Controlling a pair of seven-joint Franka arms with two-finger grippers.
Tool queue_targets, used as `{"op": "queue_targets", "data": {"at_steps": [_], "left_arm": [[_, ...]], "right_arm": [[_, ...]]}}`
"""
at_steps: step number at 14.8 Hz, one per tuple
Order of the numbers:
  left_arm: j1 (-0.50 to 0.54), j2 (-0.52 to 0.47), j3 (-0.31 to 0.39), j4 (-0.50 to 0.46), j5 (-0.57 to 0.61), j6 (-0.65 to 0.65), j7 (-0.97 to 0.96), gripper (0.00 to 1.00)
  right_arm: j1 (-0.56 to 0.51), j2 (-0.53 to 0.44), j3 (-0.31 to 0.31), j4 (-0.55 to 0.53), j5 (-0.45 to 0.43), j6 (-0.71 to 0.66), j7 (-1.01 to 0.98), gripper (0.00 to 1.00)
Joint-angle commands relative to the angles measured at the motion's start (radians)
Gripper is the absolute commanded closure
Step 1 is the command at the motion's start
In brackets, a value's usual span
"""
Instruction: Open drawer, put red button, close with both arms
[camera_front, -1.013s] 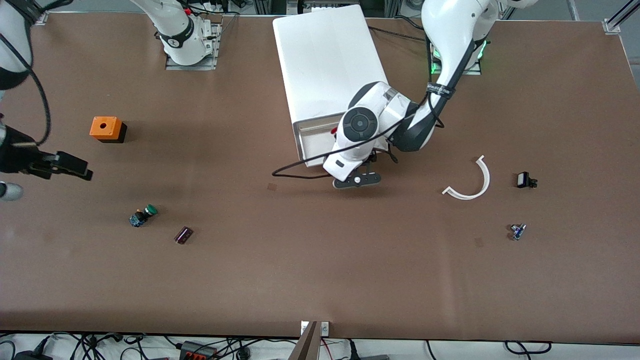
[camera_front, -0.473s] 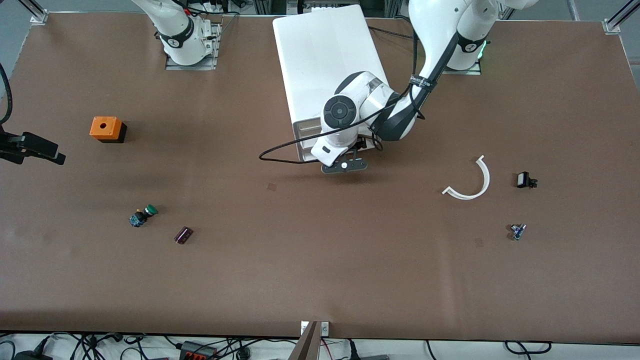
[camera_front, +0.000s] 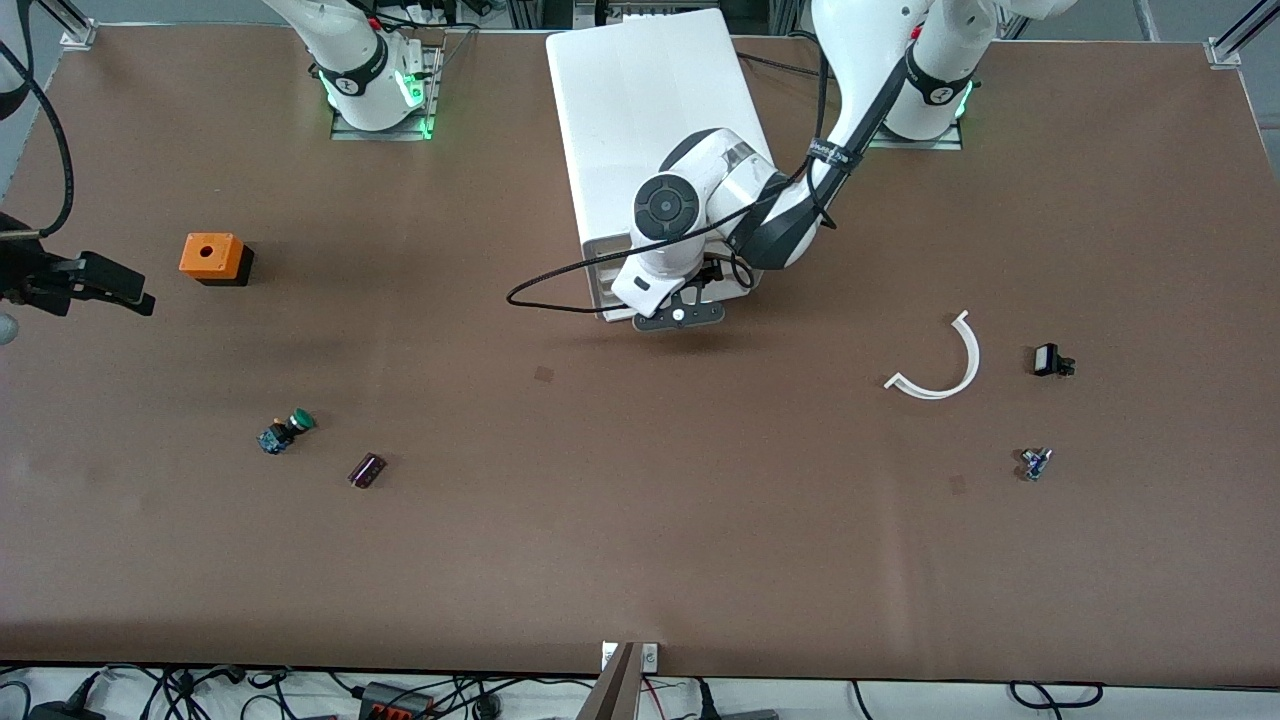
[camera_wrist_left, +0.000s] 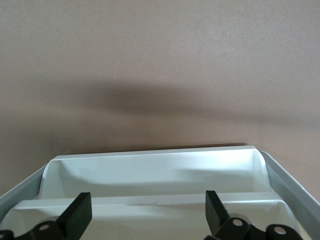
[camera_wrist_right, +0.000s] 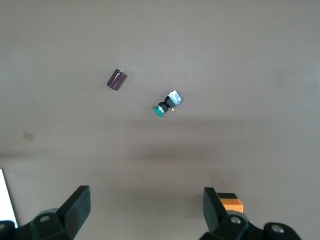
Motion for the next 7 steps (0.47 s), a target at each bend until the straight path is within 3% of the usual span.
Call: {"op": "queue_targets", "data": {"at_steps": [1,7], "left_arm": [[0.005,-0.039,-0.021,-0.041,-0.001,-0.025,-0.022,0.0],[0.075,-0.072,-0.013,0.004,0.011,-0.118,0.091,0.0]], "right_arm": [[0.001,-0.106,0.008,-0.144,-0.036,0.065,0.011,0.0],[-0.001,-0.175,0.01,-0.232,-0.049,0.068,0.014,0.0]]}}
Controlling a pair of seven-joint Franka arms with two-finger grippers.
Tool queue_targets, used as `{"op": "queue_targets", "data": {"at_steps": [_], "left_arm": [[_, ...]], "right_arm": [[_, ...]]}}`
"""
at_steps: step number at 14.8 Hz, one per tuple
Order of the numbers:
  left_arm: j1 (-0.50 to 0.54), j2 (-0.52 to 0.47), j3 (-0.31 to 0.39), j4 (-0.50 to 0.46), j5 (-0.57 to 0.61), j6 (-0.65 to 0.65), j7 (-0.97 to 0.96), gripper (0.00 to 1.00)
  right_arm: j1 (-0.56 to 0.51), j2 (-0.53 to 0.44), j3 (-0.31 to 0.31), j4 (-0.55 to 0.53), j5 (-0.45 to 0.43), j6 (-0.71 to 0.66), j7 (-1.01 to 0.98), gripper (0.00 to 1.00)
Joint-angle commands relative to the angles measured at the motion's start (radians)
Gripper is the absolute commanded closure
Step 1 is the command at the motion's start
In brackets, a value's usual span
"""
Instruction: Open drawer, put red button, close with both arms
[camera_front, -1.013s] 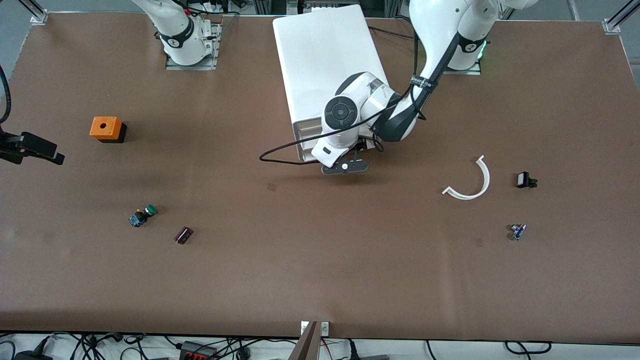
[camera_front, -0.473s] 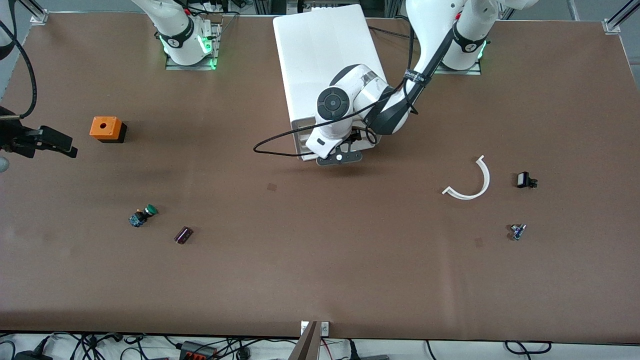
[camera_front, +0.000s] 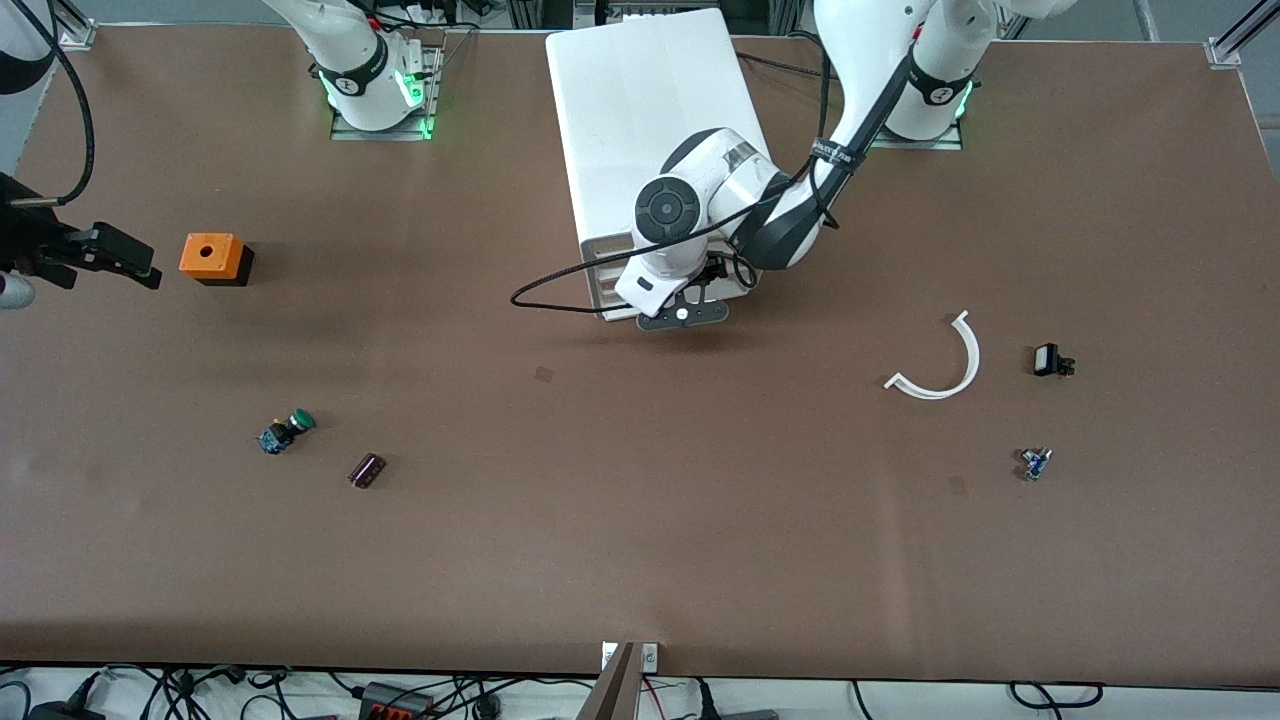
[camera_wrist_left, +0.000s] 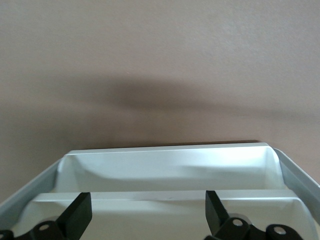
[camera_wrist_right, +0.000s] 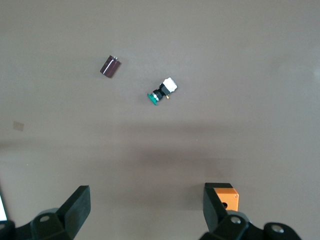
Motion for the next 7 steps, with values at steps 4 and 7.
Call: {"op": "queue_targets", "data": {"at_steps": [4,7], "left_arm": [[0.197,-0.115,-0.005,0.087,0.012,-0.195,0.249,0.0],[0.327,-0.135,-0.007,0.18,0.067,-0.328,0.396,0.0]], "right_arm": [[-0.001,-0.078,0.01,-0.095,-0.009,0.021,0.024,0.0],[-0.003,-0.085,0.008,-0.097,-0.01,0.01,0.059,0.0]]}}
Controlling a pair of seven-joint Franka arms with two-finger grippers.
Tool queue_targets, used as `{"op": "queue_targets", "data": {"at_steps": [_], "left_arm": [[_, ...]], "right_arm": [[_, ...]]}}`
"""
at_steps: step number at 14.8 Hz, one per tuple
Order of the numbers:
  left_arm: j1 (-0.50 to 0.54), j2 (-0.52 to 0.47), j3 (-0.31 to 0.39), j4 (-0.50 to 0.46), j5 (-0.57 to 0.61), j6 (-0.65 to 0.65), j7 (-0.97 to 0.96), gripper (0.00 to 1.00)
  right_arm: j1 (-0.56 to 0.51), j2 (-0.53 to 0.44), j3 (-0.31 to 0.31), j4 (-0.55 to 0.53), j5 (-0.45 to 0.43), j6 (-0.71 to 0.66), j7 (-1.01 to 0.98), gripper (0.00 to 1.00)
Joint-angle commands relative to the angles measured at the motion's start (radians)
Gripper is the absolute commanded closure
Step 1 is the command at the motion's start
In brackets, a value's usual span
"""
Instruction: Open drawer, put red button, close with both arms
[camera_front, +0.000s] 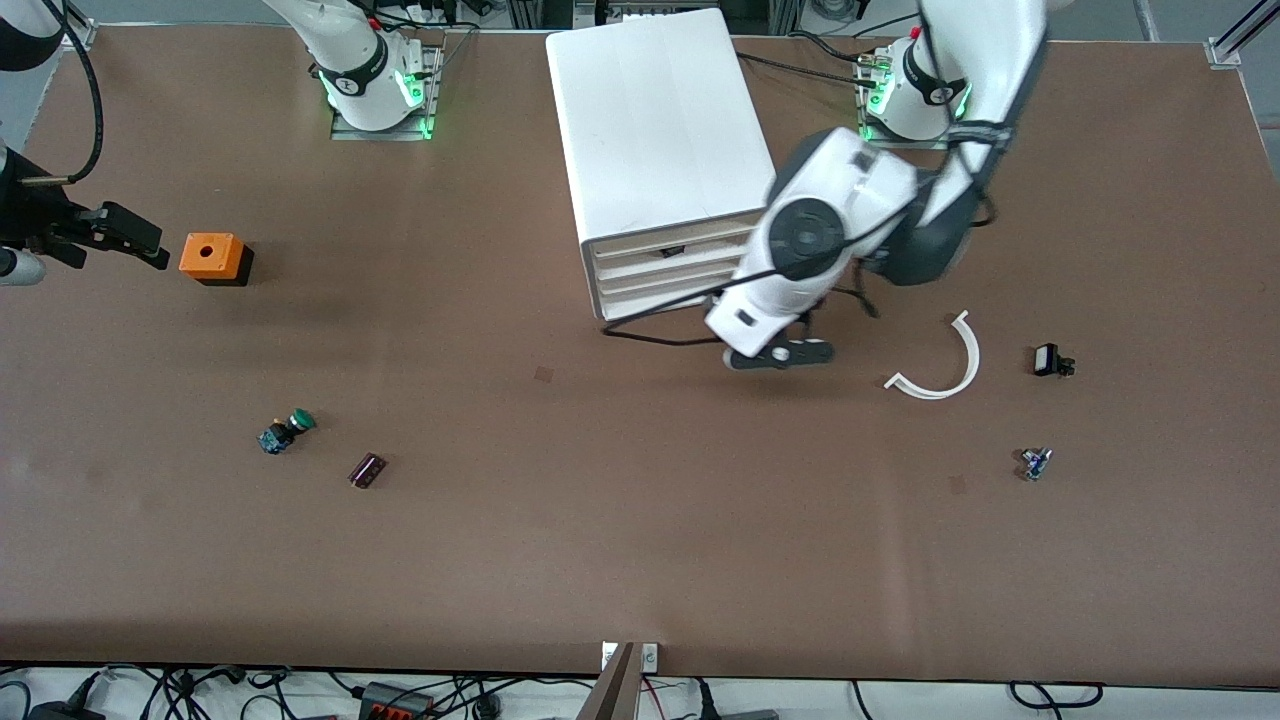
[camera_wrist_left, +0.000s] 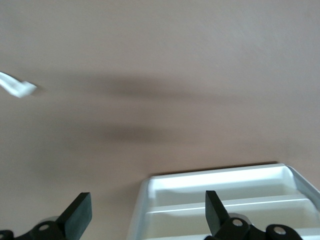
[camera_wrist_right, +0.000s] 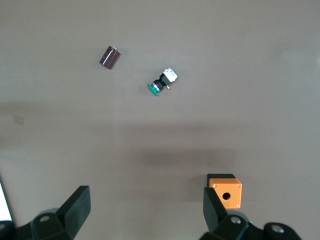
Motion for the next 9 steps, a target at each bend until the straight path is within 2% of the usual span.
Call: {"op": "queue_targets", "data": {"at_steps": [1,3,6,9], "left_arm": [[0.11,-0.016,-0.016,0.094,0.098,-0.13,0.153,0.0],[0.153,-0.036,-0.01,0.148,0.149,-0.169,0.266,0.0],[0.278,-0.061,-0.016,0.203,0.149,-0.196,0.484,0.0],[0.334,-0.114,-0.013,0.213,0.14,-0.251,0.538,0.0]], "right_arm": [[-0.002,-0.032,0.008,-0.031,-0.012,0.003,0.027,0.0],[-0.002,-0.035,0.008,-0.032,-0.019,-0.001,0.01,0.0],[-0.001,-0.032,0.008,-0.038,-0.021,0.0,0.012,0.0],[-0.002,-0.033,0.008,-0.037,-0.021,-0.001,0.024,0.0]]}}
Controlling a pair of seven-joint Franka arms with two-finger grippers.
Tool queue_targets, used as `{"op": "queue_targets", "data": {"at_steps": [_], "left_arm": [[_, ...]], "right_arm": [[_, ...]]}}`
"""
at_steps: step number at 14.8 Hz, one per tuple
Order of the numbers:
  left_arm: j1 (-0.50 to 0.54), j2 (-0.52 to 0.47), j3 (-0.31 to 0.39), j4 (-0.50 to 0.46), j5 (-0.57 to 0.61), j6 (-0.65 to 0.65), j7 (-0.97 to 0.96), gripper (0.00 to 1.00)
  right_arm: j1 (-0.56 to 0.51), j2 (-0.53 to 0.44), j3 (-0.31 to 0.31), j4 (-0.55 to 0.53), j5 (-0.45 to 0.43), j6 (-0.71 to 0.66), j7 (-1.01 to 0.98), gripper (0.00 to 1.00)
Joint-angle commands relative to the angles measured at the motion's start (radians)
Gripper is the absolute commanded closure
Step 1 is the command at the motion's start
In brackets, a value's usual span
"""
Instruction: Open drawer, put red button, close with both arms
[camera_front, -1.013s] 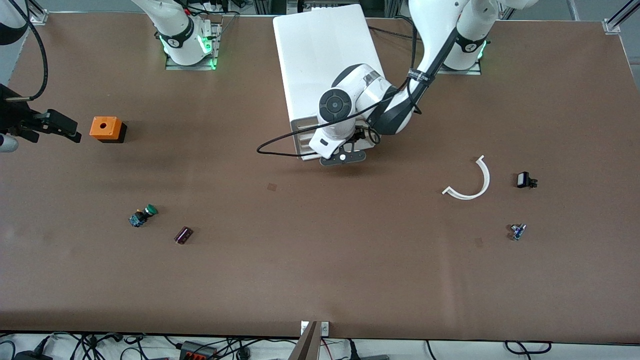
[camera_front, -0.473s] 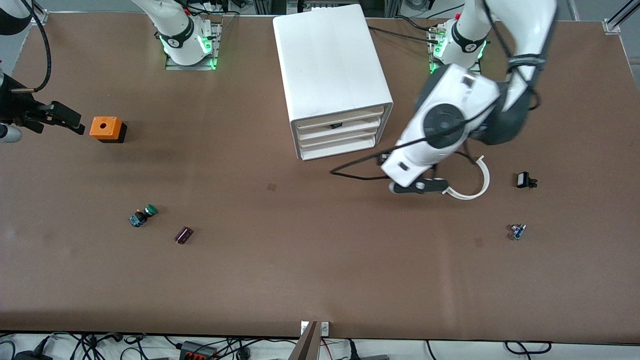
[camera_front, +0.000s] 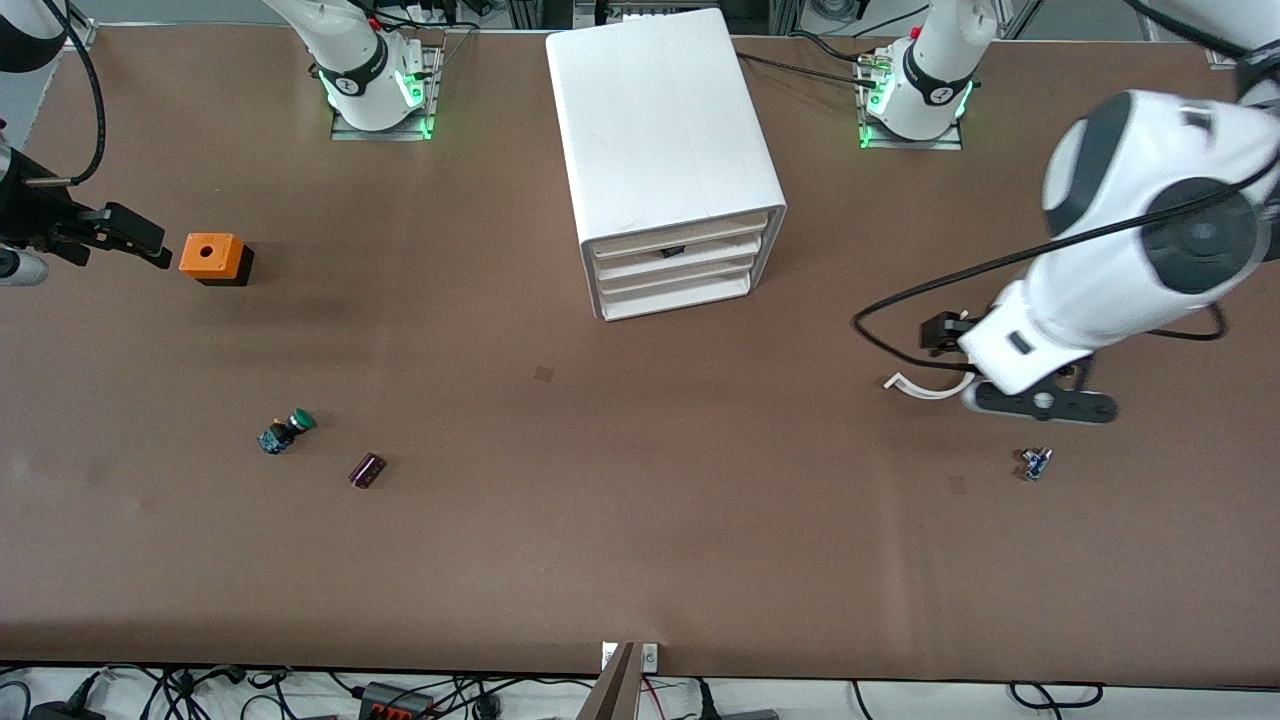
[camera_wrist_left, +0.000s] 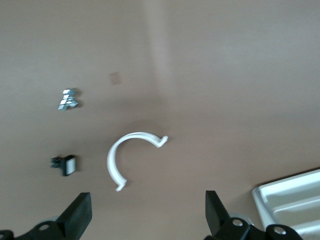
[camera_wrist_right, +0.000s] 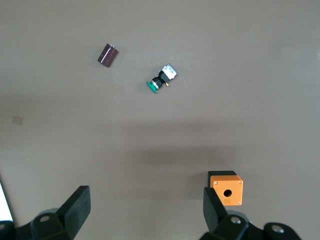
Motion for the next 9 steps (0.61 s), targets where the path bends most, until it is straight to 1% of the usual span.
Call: {"op": "queue_targets", "data": {"at_steps": [1,3,4,5,6,7,8,9], "left_arm": [[0.036,-0.047,-0.013,0.007,0.008,-0.041,0.042,0.0],[0.048,-0.121,0.006,-0.019,-0.006,-0.032,0.064,0.0],[0.049,-0.167,0.019,-0.068,-0.021,-0.027,0.065,0.0],[0.049,-0.245,0.047,-0.15,-0.053,0.005,0.061,0.0],[0.064,-0.329,0.062,-0.268,-0.093,0.109,0.056,0.0],[0.099,-0.404,0.063,-0.361,-0.102,0.204,0.064,0.0],[0.11,-0.443,0.063,-0.396,-0.105,0.253,0.062,0.0],[0.11,-0.443,0.064,-0.397,-0.105,0.255,0.062,0.0]], "right_arm": [[-0.002,-0.032,0.008,-0.029,-0.019,0.001,0.02,0.0],[-0.002,-0.03,0.009,-0.029,-0.018,-0.001,0.021,0.0],[-0.001,-0.03,0.009,-0.029,-0.018,-0.001,0.021,0.0],[-0.001,-0.03,0.009,-0.029,-0.018,0.001,0.021,0.0],[-0.001,-0.03,0.009,-0.029,-0.018,0.001,0.02,0.0],[-0.001,-0.03,0.009,-0.028,-0.018,0.001,0.02,0.0],[-0.001,-0.03,0.009,-0.028,-0.018,0.001,0.017,0.0],[-0.001,-0.03,0.009,-0.026,-0.019,0.001,0.014,0.0]]}}
